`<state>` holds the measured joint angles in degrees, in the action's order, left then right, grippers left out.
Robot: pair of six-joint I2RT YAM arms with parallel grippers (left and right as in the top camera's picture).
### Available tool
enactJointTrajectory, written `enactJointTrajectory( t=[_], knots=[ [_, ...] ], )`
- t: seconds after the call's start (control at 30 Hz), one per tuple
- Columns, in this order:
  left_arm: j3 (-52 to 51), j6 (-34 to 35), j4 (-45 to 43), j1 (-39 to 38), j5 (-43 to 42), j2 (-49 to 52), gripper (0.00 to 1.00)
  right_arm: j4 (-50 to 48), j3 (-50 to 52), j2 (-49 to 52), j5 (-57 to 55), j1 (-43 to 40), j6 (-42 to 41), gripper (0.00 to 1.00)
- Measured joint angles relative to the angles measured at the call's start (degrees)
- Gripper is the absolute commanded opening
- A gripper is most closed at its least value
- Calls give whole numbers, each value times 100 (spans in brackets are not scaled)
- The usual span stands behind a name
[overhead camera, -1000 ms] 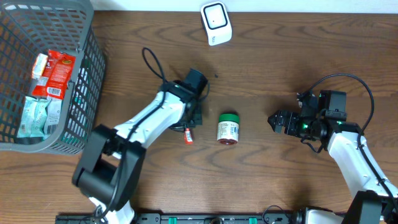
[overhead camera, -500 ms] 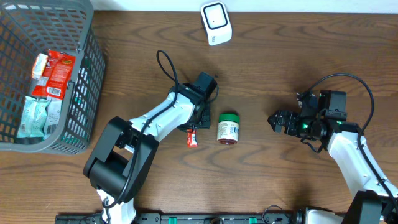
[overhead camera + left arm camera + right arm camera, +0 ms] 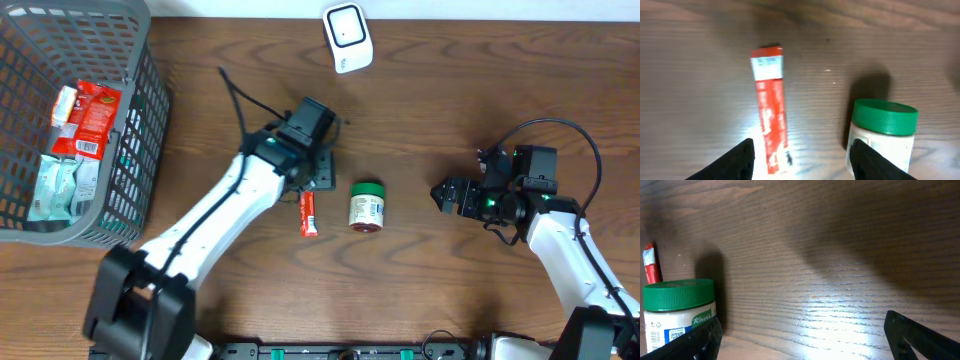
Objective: Scan the item barcode
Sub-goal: 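Carry the red tube left of the jar and release it, then lift the left gripper away from the red tube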
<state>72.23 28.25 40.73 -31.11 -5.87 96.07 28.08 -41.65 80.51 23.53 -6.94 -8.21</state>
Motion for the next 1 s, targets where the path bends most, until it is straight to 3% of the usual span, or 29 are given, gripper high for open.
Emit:
enactJointTrajectory(
  t=[0.17,0.2,0.23,0.47,1.0],
  knots=[
    [4,-142,367,503,-4,-365,71,-11,0,0,74,0,-35,99],
    [4,-153,450,629,2,-407,82,-11,0,0,90,0,-50,99],
    [4,-173,538,739,2,-435,87,-9,0,0,94,0,-57,99],
    [4,-260,713,1176,13,-450,87,-11,0,0,116,0,-79,99],
    [4,-262,713,1189,13,-450,88,-13,0,0,-275,0,-90,99]
  ],
)
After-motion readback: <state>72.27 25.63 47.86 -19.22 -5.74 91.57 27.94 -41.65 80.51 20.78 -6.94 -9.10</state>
